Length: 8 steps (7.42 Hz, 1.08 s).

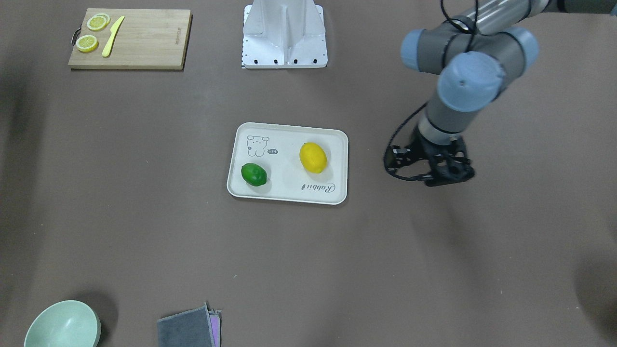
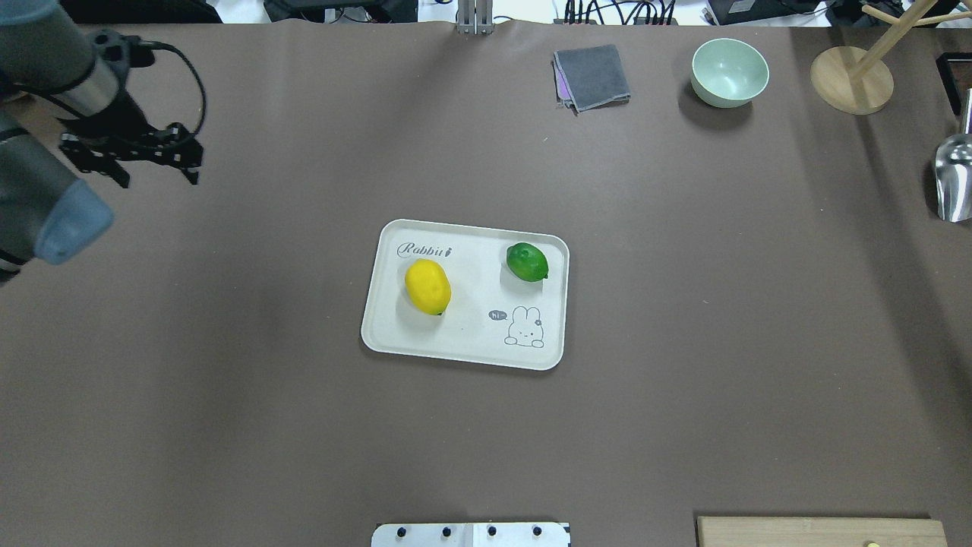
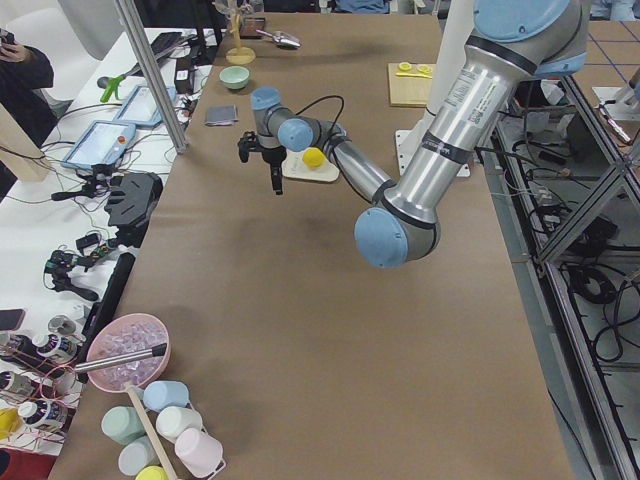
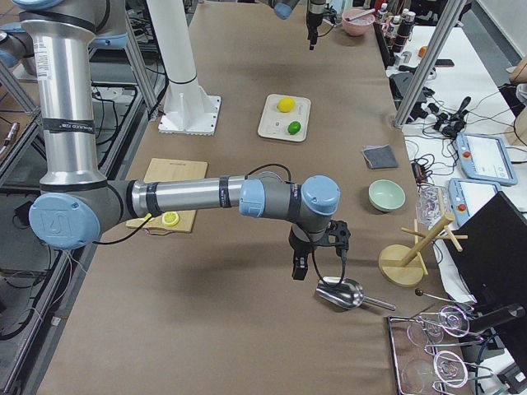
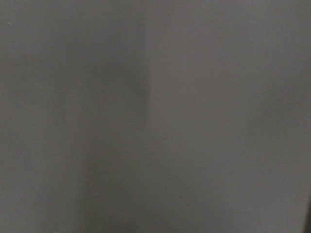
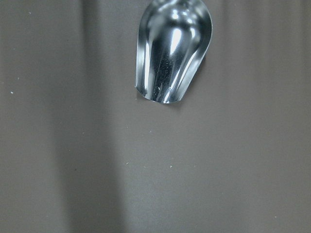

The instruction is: Place all lemons on tray

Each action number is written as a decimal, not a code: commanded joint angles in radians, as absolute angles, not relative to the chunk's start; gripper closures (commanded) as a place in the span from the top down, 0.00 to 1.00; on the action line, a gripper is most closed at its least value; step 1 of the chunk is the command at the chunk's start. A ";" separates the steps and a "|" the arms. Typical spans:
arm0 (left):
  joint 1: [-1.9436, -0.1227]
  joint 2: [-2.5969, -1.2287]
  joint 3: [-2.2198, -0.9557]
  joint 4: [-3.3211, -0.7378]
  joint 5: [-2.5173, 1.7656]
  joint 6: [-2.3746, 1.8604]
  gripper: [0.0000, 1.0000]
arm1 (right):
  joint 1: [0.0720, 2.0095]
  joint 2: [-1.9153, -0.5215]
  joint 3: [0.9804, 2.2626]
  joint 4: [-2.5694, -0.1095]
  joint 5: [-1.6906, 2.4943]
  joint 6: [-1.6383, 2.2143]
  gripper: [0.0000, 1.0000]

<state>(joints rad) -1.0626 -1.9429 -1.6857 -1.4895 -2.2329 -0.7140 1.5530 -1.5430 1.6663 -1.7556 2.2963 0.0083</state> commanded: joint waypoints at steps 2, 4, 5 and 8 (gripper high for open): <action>-1.300 -1.790 -1.605 -1.493 -2.305 -0.380 0.98 | 1.563 -1.552 1.663 -1.755 2.287 0.009 1.00; -1.373 -1.732 -1.569 -1.515 -2.378 -0.218 0.98 | 1.563 -1.558 1.660 -1.755 2.292 0.026 1.00; -1.402 -1.689 -1.566 -1.516 -2.378 -0.178 0.98 | 1.565 -1.554 1.658 -1.755 2.299 0.034 1.00; -1.526 -1.545 -1.578 -1.509 -2.440 0.080 0.98 | 1.565 -1.543 1.654 -1.746 2.278 0.034 1.00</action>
